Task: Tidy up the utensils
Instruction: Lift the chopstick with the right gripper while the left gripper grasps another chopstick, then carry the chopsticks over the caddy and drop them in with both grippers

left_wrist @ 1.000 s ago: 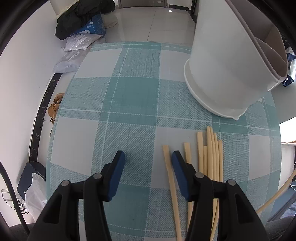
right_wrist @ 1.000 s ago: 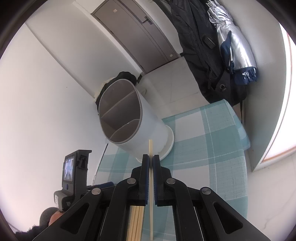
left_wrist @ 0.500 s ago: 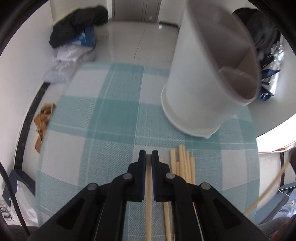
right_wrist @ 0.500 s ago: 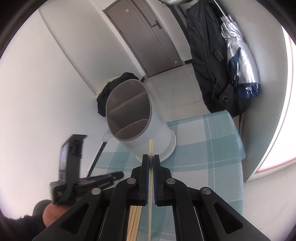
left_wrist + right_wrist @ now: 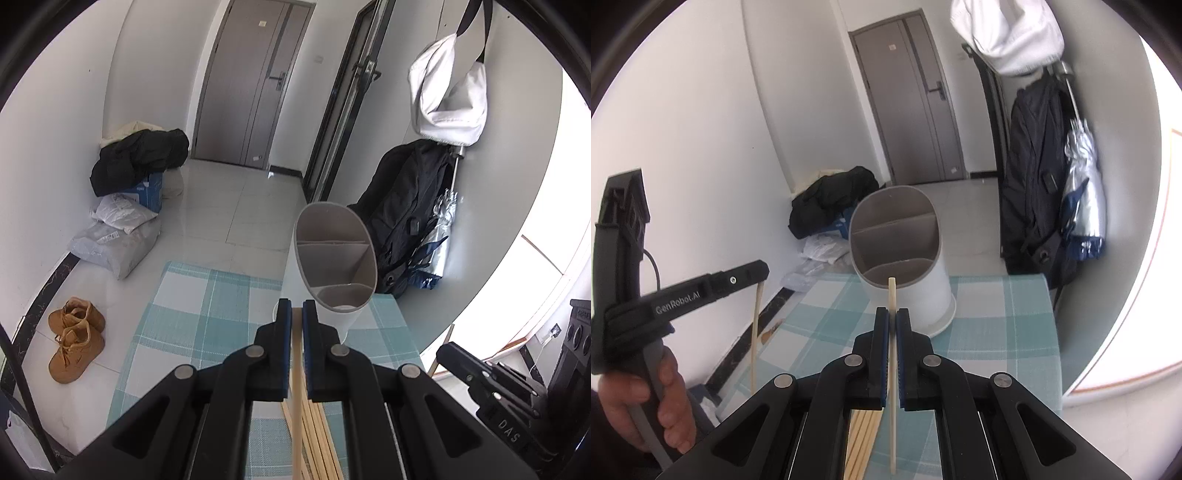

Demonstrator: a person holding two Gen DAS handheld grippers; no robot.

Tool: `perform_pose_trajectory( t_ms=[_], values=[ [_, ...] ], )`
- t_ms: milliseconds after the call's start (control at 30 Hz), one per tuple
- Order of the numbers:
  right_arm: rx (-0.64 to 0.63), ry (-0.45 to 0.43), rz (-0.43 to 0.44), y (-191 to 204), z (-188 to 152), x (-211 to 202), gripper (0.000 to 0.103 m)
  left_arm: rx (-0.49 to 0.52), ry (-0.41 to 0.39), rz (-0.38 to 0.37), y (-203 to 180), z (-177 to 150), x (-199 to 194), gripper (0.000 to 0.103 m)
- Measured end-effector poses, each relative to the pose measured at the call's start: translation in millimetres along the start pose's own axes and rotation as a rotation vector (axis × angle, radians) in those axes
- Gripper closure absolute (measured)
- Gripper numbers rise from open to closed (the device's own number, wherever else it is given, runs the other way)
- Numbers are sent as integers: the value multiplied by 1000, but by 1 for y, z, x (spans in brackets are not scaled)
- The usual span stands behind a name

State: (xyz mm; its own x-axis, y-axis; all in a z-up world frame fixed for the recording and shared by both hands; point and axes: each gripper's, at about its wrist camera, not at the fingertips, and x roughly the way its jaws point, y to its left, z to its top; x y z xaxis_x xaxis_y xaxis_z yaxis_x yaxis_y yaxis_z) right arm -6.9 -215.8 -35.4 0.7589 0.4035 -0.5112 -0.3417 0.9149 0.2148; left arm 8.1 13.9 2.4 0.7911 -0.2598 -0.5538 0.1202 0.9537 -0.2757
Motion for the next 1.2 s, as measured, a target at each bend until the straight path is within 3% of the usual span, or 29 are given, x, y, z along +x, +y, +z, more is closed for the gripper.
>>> perform_pose_trajectory(
  t_ms=[233,567,867,1000,1200],
  values=[
    [-3,-17,-24,11,-2,-7,100,-43,-19,-9,3,1,-2,101],
    [25,-98,-29,4,15,-18,100,-38,-137,-55,-8,50,-12,101],
    [-12,-207,26,0,110,-31,100,-2,-268,-92,-26,120,8,101],
    [-29,-256,44,-2,160,-19,100,-11,-305,-111,-25,143,23,101],
    [-3,-300,40,-9,202,17,100,3,-347,-124,-20,166,53,101]
  ],
)
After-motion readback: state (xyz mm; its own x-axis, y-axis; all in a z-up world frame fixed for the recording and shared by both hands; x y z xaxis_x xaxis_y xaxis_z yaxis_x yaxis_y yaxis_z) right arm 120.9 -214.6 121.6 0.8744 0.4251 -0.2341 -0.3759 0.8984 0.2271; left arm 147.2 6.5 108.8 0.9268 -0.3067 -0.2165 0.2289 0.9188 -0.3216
